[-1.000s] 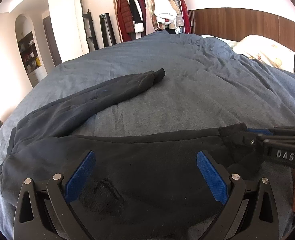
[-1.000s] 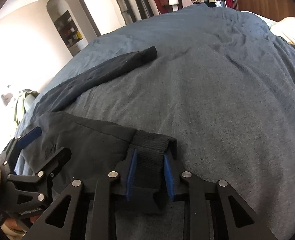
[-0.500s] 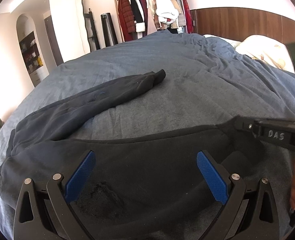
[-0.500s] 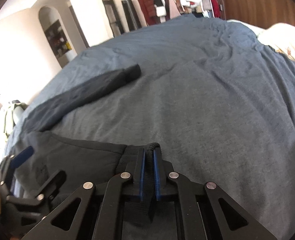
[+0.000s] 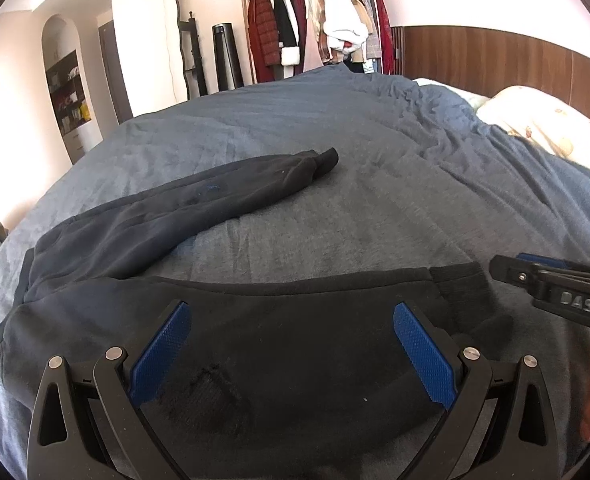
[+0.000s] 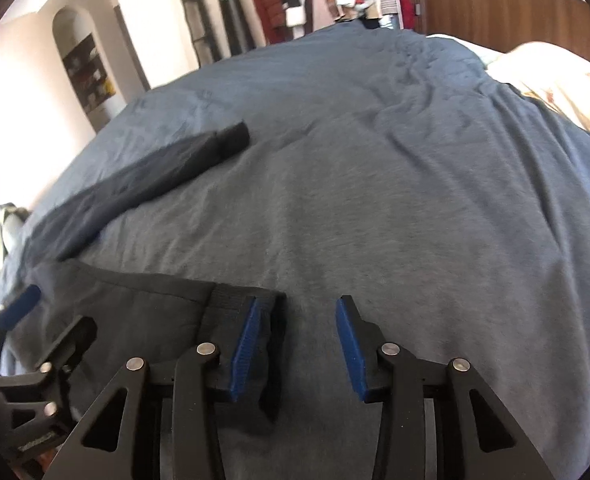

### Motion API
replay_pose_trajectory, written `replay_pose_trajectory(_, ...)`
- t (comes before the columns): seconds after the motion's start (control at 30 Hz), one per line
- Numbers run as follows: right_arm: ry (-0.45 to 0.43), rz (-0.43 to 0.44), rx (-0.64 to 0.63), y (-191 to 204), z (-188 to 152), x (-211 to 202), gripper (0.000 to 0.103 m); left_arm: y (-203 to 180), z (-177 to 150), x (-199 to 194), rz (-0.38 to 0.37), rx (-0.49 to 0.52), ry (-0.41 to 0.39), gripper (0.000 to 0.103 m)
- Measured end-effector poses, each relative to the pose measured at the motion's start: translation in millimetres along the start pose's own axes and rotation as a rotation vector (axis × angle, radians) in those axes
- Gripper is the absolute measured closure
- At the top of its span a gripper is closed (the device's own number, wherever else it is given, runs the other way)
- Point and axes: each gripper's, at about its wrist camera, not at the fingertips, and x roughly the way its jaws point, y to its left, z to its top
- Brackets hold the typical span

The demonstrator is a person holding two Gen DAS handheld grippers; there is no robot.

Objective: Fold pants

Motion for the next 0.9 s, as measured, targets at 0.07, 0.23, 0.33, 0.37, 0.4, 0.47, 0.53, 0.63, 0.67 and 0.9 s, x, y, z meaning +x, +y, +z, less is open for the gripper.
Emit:
replay_pose_trajectory(0.07,-0.014,0.027,0.029,-0.8,-3.9,-14.7,0.063,2.8,-0.4,-8.9,-0.005,0.001,-0.012,0.000)
replay_pose_trajectory(0.23,-0.051,0.041,0.100,3.5,-20.1,-44.8,0.063,21.2,-9.4,-32.9,-0.004,-0.014,-0.025,0.000)
replay_pose_trajectory(0.33,-0.075,0.039,0.149,10.6,-31.4,-57.7,0.063,39.2,-18.2,-46.7,0.002,-0.043,-0.012,0.000)
replay_pose_trajectory(0.37,-0.084,0.042,0.168,14.8,-35.1,-62.4,0.063,47.3,-21.7,-52.1,0.002,-0.061,-0.009,0.000)
replay_pose_trajectory(0.4,-0.090,0.049,0.176,17.9,-37.2,-64.8,0.063,54.0,-24.4,-56.2,0.006,-0.073,-0.008,0.000)
replay_pose_trajectory(0.47,-0.109,0.047,0.182,28.2,-41.9,-72.0,0.063,68.8,-28.9,-66.0,0.014,-0.095,-0.008,0.000)
replay_pose_trajectory(0.53,-0.129,0.042,0.178,39.6,-45.1,-79.5,0.063,80.4,-32.4,-73.3,0.008,-0.114,-0.003,0.000)
replay_pose_trajectory(0.63,-0.147,0.067,0.184,54.1,-49.5,-90.3,0.063,101.6,-38.4,-87.5,0.000,-0.153,0.004,0.000)
replay_pose_trajectory(0.67,-0.154,0.066,0.172,61.8,-51.7,-94.0,0.063,109.7,-41.3,-93.8,0.007,-0.165,-0.001,0.000)
replay_pose_trajectory(0.9,-0.157,0.107,0.027,125.4,-68.8,-108.4,0.063,156.3,-65.4,-123.2,0.082,-0.211,-0.018,0.000)
